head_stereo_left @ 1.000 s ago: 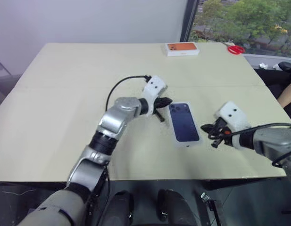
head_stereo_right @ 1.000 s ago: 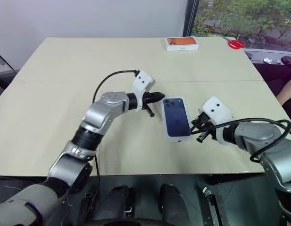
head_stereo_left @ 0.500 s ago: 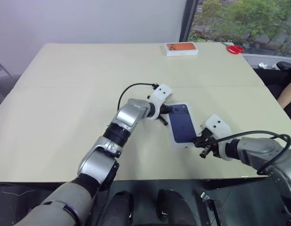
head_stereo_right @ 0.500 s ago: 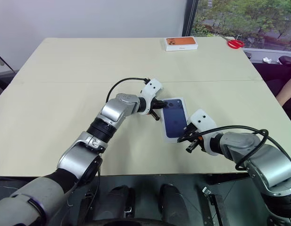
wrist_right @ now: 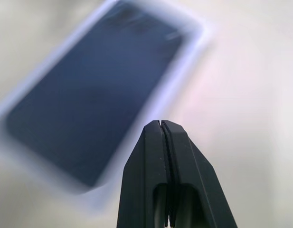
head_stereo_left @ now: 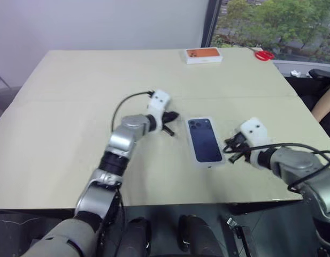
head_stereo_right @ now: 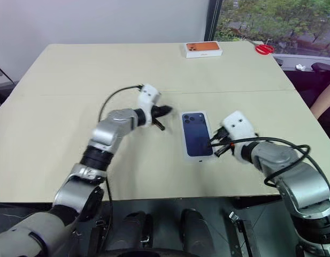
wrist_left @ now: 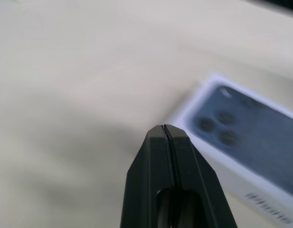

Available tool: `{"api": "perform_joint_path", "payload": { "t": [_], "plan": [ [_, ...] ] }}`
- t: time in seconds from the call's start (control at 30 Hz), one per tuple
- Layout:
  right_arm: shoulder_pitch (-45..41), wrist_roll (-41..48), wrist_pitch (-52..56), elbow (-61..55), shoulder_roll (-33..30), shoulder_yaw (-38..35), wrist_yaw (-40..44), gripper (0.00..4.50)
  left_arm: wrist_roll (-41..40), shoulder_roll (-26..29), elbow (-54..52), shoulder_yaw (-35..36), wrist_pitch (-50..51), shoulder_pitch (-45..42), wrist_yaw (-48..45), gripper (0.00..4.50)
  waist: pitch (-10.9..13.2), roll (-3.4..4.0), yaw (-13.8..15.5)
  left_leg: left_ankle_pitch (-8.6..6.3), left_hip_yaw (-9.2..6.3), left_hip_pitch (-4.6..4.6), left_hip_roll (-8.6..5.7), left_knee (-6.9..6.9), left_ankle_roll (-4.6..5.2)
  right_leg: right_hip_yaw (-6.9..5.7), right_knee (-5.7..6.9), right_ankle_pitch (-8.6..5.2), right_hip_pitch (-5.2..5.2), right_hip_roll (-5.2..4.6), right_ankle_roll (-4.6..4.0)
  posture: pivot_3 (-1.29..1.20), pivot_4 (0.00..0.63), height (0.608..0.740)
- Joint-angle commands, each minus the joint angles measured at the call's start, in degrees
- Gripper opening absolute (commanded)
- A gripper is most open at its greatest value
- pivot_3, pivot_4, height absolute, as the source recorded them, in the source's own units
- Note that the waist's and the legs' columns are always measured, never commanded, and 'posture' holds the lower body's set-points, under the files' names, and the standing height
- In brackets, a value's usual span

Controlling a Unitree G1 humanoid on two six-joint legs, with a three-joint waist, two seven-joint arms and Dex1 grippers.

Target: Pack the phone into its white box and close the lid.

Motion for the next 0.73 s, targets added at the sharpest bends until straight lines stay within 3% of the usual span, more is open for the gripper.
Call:
{"api": "perform_joint_path", "payload": {
  "t": [0.03,0.3,0.73],
  "plan": [
    [1.45,-1.37,-6.16,2.47,1.31,-5.84,0.41,0.04,-3.51,4.90,-8.06,4.93,-1.98,7.09,-2.96,0.00,-0.01,0.01,0.11,0.01,0.01,0.00,0.00,0.00,-0.01,0.00,0.00,0.00,0.00,0.00,0.00,0.00,0.150,0.740],
    [4.54,0.84,-13.89,7.49,3.93,-10.42,5.30,0.04,-12.37,15.23,-18.12,17.88,-0.44,24.96,-6.33,0.00,0.00,0.01,0.13,0.01,0.02,0.05,-0.02,0.02,-0.02,-0.02,-0.05,0.00,0.10,-0.06,-0.01,0.00,0.150,0.740],
    [4.63,4.33,-15.48,6.88,6.52,-8.31,10.37,0.04,-15.61,21.97,-20.67,23.60,0.73,32.44,-5.83,0.00,0.01,0.02,0.07,0.00,0.03,0.15,-0.01,-0.01,-0.02,-0.02,-0.08,-0.03,0.18,-0.06,-0.05,0.00,0.150,0.740]
  ]
}}
